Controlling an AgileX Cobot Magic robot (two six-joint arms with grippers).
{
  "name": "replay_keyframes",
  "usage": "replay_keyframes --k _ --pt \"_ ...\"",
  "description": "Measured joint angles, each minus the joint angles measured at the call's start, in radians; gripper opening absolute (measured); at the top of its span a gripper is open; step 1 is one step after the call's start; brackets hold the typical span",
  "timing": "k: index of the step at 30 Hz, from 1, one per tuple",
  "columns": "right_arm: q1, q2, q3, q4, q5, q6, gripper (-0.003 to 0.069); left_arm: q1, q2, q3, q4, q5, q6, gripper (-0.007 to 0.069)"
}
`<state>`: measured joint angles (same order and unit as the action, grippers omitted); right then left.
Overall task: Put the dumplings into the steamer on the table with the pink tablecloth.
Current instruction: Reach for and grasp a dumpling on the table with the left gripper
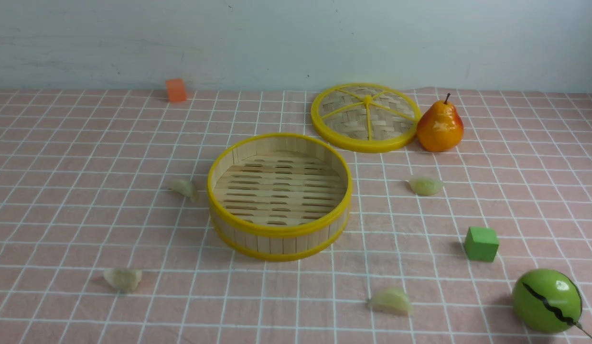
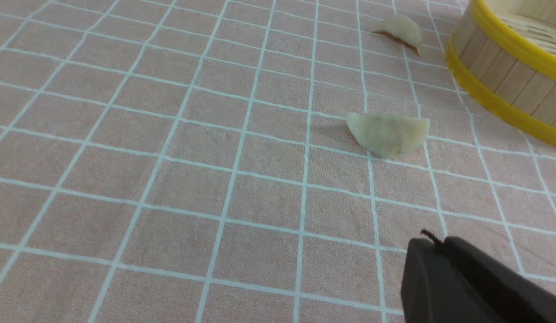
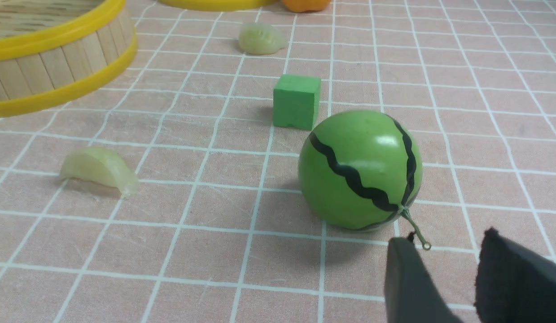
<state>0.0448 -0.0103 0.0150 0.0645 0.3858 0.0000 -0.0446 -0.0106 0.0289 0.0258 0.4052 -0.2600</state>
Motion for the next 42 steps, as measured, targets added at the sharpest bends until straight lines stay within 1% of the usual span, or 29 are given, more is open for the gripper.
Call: replay_keyframes --k 23,34,38,42 --pt "0.000 0.000 0.000 0.000 0.000 0.000 0.0239 0.000 0.000 0.000 0.000 -0.001 0.000 0.0039" --pt "0.000 0.000 0.001 0.009 -0.012 0.000 0.0239 0.000 0.000 0.000 0.000 -0.090 0.000 0.0039" --pt "0.000 0.000 0.010 0.012 -0.078 0.000 0.0239 0.000 0.000 0.000 0.000 -0.152 0.000 0.0039" --pt "0.000 0.000 0.011 0.012 -0.284 0.000 0.0239 0.000 0.000 0.000 0.000 -0.310 0.000 0.0039"
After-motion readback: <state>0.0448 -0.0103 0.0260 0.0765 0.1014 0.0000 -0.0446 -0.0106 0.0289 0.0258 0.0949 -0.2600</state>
